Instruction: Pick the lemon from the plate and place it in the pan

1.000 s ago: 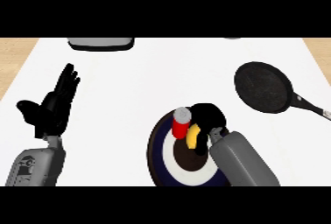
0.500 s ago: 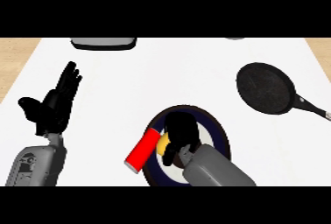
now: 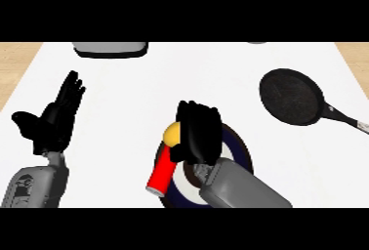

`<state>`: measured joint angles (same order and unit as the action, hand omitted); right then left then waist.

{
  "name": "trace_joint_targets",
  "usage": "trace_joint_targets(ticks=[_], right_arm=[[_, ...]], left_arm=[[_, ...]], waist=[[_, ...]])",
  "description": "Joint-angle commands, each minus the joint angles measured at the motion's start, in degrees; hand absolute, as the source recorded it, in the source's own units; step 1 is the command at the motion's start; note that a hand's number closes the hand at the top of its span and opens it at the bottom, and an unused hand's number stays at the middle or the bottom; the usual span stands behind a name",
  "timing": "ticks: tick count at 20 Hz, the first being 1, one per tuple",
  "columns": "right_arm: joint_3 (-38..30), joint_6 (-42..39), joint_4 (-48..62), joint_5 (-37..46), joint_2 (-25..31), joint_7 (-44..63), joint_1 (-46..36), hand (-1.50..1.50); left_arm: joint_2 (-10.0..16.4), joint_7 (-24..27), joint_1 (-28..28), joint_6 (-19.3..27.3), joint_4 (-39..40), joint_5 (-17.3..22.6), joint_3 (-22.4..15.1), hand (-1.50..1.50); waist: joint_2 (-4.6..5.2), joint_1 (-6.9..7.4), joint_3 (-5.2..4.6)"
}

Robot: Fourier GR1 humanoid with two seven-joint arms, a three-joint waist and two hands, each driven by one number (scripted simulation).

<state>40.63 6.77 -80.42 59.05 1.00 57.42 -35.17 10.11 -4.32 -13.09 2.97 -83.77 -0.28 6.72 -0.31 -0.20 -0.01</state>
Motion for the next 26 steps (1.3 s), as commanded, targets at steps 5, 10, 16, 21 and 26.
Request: trace_joint_targets(ticks=[5, 10, 16, 21, 26], right_arm=[[-12.09, 6.31, -9.09, 1.15, 5.47, -2.29, 1.46, 1.5], [-21.47, 10.6, -11.54, -4.66, 8.31, -7.27, 4.74, 1.5], [-32.24, 13.57, 0.41, -12.03, 17.25, -22.74, 6.32, 1.5], [-39.38, 19.36, 18.77, -15.42, 21.29, -37.47, 3.0, 1.5], [-43.9, 25.28, 36.78, -13.69, 24.21, -45.22, -3.26, 1.5]], left_arm=[[0.49, -0.18, 0.23, -0.9, -0.86, 0.45, 0.18, 0.0], [1.19, -0.66, 1.03, -1.13, -1.54, 0.66, 0.93, 0.0], [-0.26, 4.12, 0.83, -0.83, 3.58, -0.05, 0.9, 0.0], [-0.21, 0.67, -2.36, -0.25, 1.14, -0.62, -0.15, 0.0], [0.44, 0.97, -2.96, -1.98, 2.51, 0.61, 0.44, 0.0]], waist=[[0.24, -0.06, 0.05], [0.29, 0.02, 0.04], [0.62, 0.1, 0.02], [0.84, 1.14, 0.09], [1.14, 2.13, 0.12]])
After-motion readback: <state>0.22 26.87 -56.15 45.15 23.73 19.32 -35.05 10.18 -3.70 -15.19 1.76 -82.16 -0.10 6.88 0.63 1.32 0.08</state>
